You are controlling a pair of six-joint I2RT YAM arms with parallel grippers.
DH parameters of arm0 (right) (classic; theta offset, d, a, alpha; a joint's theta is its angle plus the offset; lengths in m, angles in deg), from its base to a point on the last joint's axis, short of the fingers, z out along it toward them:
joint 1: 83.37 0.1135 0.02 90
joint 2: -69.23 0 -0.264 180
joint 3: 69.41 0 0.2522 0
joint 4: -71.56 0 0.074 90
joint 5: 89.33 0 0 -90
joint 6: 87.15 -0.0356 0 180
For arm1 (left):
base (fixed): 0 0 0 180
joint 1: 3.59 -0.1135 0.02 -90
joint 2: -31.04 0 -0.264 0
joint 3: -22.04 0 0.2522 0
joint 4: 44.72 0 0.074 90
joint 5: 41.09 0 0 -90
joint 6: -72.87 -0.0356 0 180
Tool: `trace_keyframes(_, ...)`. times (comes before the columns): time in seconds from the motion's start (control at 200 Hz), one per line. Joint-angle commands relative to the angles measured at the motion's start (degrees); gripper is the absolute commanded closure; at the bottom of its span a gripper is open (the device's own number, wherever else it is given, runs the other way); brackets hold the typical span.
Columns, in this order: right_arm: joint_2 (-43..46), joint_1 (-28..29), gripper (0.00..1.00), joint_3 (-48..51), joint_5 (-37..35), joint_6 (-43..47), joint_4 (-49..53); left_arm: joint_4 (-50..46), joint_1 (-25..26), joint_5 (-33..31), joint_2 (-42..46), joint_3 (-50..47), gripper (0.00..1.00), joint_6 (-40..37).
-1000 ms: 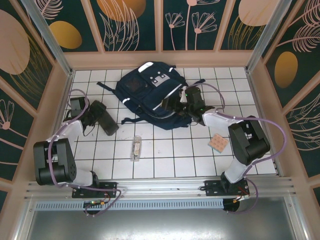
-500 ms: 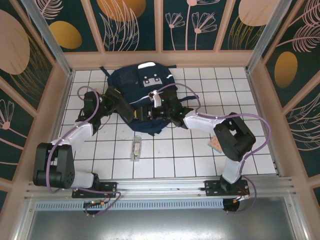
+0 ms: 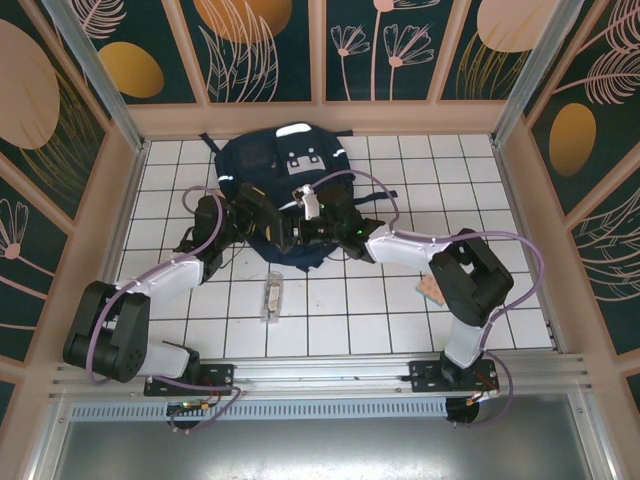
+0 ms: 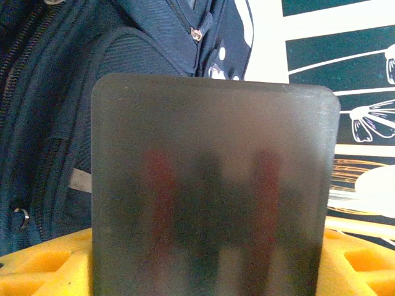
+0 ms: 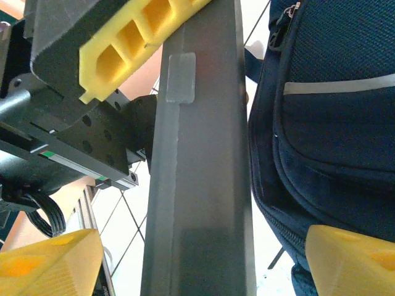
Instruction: Pack books, pencil case, and school supplies into a backpack
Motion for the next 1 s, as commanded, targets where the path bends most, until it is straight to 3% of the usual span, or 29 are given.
trace_keyframes(0.0,2.8,0.4,0.23,1.2,-3.2,1.2,-1.2,4.8,1.1,-3.1,1.1,0.1,0.36,3.0)
trace_keyframes(0.18,4.4,0.3,0.45,2.5,-6.0,2.0,-0.1,5.3,1.7,-3.6,1.2,-0.2,0.36,3.5)
trace_keyframes(0.225,4.7,0.2,0.54,2.7,-6.3,2.3,0.1,5.4,2.0,-3.5,1.2,-0.1,0.34,3.5)
trace_keyframes(0.305,5.2,0.0,0.68,3.0,-6.9,2.7,0.4,5.4,2.2,-2.9,0.7,0.5,0.23,3.1)
trace_keyframes(0.33,5.4,-0.1,0.72,3.3,-6.8,2.7,0.4,5.2,2.2,-2.7,0.6,0.7,0.15,2.6)
trace_keyframes(0.35,5.6,-0.4,0.74,3.5,-6.8,2.6,0.3,5.0,2.3,-2.5,0.6,1.0,0.03,2.2)
trace_keyframes(0.41,6.1,-1.3,0.82,4.3,-6.2,1.8,-0.5,3.5,2.4,-1.8,0.4,2.1,0.01,0.4)
trace_keyframes(0.54,7.9,-5.0,0.87,7.4,-2.6,-1.5,-4.1,-3.3,2.3,-2.3,0.8,5.7,0.01,-6.6)
trace_keyframes(0.63,9.9,-8.1,0.88,9.6,-1.9,-2.4,-4.7,-10.2,2.4,-3.2,0.6,9.9,0.01,-16.3)
trace_keyframes(0.816,16.1,-15.6,0.93,13.0,-4.5,-2.2,-0.7,-23.2,2.9,-2.5,-4.7,18.6,0.01,-36.1)
trace_keyframes(0.996,22.6,-23.5,0.96,16.1,-7.5,-2.9,4.0,-30.8,7.0,-3.3,-12.4,26.8,0.09,-48.7)
